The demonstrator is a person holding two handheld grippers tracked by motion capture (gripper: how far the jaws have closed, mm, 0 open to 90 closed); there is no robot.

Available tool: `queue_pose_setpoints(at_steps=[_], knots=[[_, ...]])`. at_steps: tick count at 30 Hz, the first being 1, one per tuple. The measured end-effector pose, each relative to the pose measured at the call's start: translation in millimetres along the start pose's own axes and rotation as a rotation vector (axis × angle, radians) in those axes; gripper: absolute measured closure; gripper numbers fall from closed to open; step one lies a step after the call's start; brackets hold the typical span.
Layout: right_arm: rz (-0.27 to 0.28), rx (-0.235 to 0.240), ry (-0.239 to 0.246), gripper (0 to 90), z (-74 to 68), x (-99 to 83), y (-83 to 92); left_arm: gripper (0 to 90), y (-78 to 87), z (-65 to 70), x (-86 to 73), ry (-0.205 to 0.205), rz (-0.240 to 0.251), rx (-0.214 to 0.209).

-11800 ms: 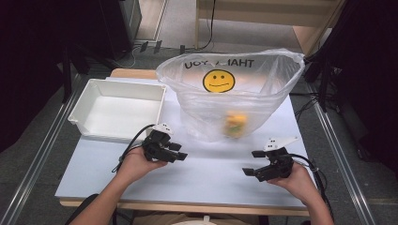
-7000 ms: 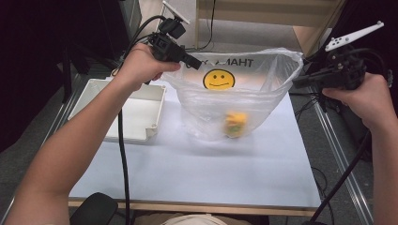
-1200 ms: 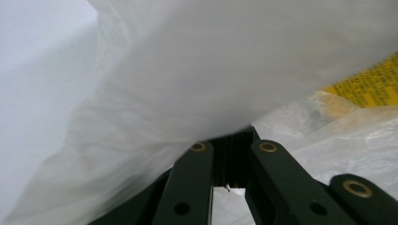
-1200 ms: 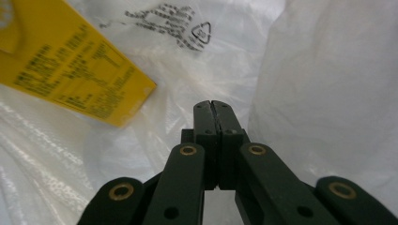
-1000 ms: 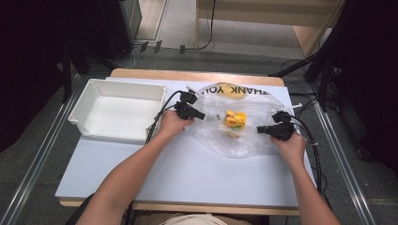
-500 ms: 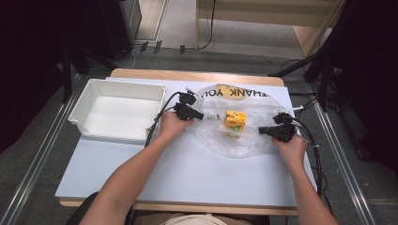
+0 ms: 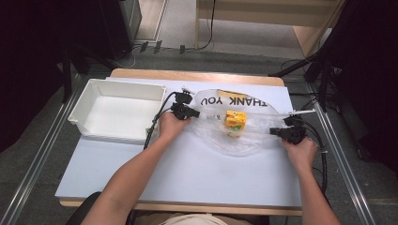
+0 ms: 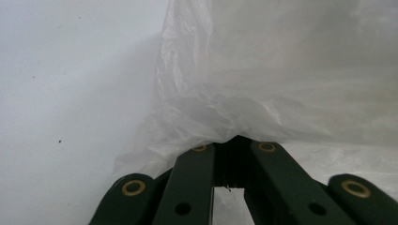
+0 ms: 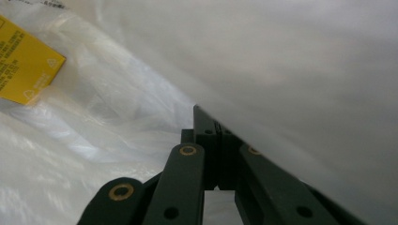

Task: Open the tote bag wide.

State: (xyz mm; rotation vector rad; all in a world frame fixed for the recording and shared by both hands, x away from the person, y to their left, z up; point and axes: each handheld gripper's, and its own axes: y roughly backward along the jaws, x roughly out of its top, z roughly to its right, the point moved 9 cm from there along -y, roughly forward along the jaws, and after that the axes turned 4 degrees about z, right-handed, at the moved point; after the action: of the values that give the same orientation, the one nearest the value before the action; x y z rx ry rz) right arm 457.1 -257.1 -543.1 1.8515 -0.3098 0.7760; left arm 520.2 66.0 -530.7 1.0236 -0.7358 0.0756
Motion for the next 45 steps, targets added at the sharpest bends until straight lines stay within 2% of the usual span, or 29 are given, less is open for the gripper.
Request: queue_pose_setpoints(at_steps=[4,15,16,22,23,24,26,28,32,34,38,42,45], knots=[[0.004,-0.009,-0.040,90.0,11.0,-5.5,7.6,90.0,0.1,0.0,0.3,-0.008,-0.002,0.012],[0.014,-0.036,-0.067,90.0,29.8,-13.9,20.3,90.0,0.2,-0.9,0.2,0.007,-0.001,0.010],[0.020,-0.033,-0.095,90.0,35.1,-15.2,22.2,90.0,0.3,-1.1,0.3,0.011,-0.002,0.010],[0.019,-0.053,-0.088,90.0,38.6,-16.5,24.5,90.0,0.3,-1.7,0.4,0.012,-0.002,0.009],[0.019,-0.060,-0.083,90.0,39.3,-16.4,24.7,90.0,0.4,-1.9,0.4,0.012,-0.001,0.010],[0.019,-0.093,-0.065,90.0,42.6,-16.4,25.7,90.0,0.7,-3.0,0.5,0.014,-0.003,0.011],[0.023,-0.107,-0.066,90.0,44.8,-16.2,26.0,90.0,0.6,-3.1,0.7,0.023,-0.004,0.011],[0.027,-0.101,-0.083,90.0,46.9,-15.9,25.9,90.0,0.5,-3.3,0.9,0.024,-0.002,0.011],[0.028,-0.114,-0.076,90.0,49.9,-16.0,26.9,90.0,0.5,-3.7,1.0,0.030,0.000,0.014],[0.026,-0.144,-0.085,90.0,53.7,-16.0,28.7,90.0,0.7,-4.1,1.0,0.030,0.001,0.016],[0.028,-0.142,-0.088,90.0,55.0,-16.4,29.4,90.0,1.7,-6.1,1.4,0.032,-0.003,0.034],[0.033,-0.147,-0.104,90.0,59.7,-17.6,31.2,90.0,1.9,-7.2,1.6,0.052,-0.003,0.032],[0.033,-0.159,-0.093,90.0,61.4,-17.5,31.8,90.0,1.9,-7.1,1.6,0.048,-0.003,0.033]])
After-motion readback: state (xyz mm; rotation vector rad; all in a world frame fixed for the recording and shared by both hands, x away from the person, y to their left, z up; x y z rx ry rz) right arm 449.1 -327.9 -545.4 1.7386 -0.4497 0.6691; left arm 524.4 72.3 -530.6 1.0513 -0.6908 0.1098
